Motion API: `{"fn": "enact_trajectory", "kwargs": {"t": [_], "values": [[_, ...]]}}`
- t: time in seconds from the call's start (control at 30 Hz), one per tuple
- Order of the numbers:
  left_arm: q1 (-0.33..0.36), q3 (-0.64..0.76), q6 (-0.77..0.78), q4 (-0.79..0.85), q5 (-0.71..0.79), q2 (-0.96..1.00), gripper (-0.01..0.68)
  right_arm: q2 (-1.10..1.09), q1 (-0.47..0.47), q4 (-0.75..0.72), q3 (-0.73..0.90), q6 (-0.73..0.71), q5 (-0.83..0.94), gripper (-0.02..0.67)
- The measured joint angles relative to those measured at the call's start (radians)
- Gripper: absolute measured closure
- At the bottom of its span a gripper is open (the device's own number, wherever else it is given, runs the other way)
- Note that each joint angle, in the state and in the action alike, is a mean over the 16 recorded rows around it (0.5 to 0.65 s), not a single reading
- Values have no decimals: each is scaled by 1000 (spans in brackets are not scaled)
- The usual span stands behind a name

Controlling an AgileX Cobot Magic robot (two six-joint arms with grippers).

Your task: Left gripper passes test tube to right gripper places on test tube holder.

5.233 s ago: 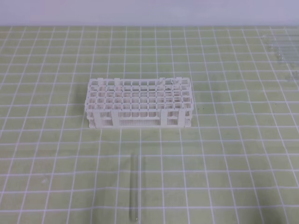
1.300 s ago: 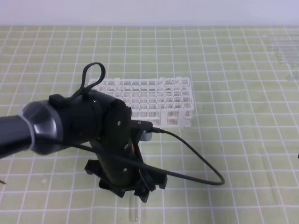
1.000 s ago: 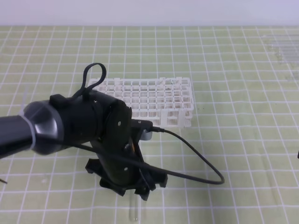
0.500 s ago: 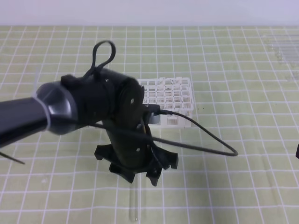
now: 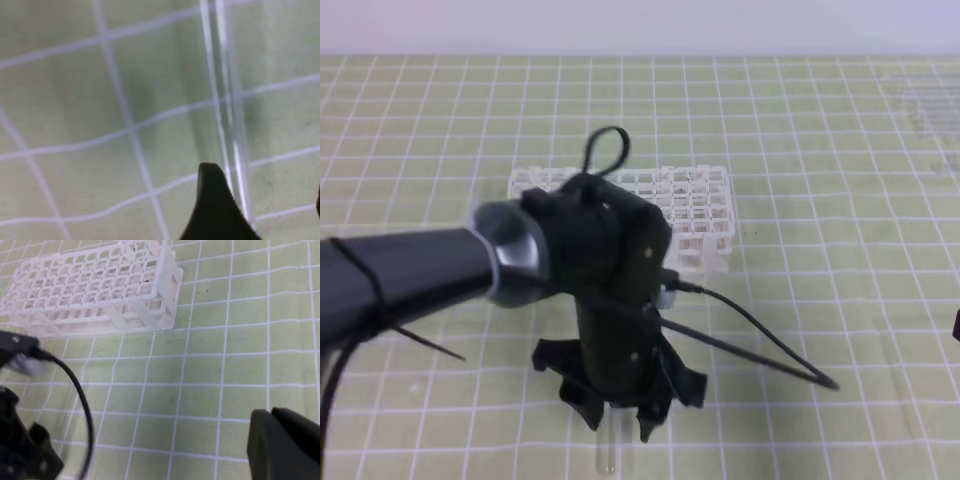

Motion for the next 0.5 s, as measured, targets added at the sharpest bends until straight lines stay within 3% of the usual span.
{"fn": "enact_trajectory", "kwargs": {"t": [0.5], "values": [[-36,-1,-29,74,-1,56,318,0,0,0,0,0,0,666]]}}
